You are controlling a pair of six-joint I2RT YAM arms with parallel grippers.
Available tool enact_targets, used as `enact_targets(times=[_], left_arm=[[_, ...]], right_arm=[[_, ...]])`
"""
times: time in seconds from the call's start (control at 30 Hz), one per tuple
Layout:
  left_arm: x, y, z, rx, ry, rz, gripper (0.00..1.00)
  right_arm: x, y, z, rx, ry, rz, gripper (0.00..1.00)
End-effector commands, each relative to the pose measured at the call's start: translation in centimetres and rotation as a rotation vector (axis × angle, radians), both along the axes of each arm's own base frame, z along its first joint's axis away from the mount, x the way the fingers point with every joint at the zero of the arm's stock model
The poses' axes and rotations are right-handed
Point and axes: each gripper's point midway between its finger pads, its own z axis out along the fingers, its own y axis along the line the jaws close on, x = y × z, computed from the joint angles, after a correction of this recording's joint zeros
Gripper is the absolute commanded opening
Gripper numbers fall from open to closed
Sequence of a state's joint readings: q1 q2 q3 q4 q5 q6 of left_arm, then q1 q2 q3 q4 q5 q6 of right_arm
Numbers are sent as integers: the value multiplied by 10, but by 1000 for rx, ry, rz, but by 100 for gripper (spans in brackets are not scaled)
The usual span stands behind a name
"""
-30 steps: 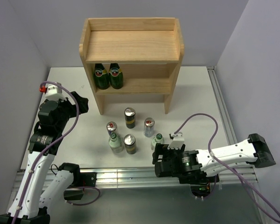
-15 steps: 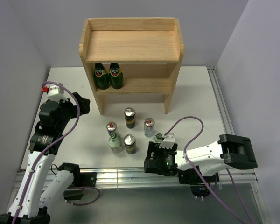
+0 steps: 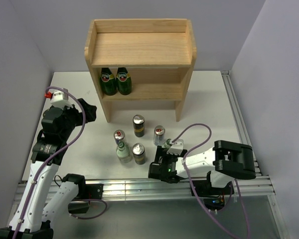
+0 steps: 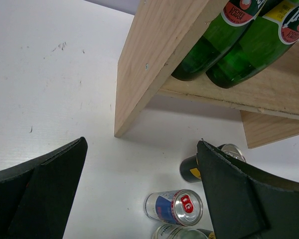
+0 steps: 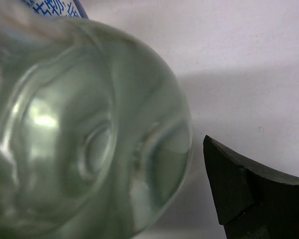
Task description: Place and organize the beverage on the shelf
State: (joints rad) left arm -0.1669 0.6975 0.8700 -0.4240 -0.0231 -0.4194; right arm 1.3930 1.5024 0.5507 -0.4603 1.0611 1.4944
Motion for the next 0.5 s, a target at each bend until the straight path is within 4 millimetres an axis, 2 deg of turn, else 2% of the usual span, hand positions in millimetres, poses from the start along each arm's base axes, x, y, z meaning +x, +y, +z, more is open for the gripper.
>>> enact_targets(times=[0.0, 0.27, 0.47], left_arm=[[4, -1, 9, 8, -38, -13, 99], [5, -4, 7, 5, -32, -28, 99], [5, -5, 6, 5, -29, -31, 99]], right_arm=[[17, 6, 18, 14, -124, -45, 100], [24, -5, 24, 10, -217, -101, 98], [27, -5, 31, 9, -253, -110, 91]])
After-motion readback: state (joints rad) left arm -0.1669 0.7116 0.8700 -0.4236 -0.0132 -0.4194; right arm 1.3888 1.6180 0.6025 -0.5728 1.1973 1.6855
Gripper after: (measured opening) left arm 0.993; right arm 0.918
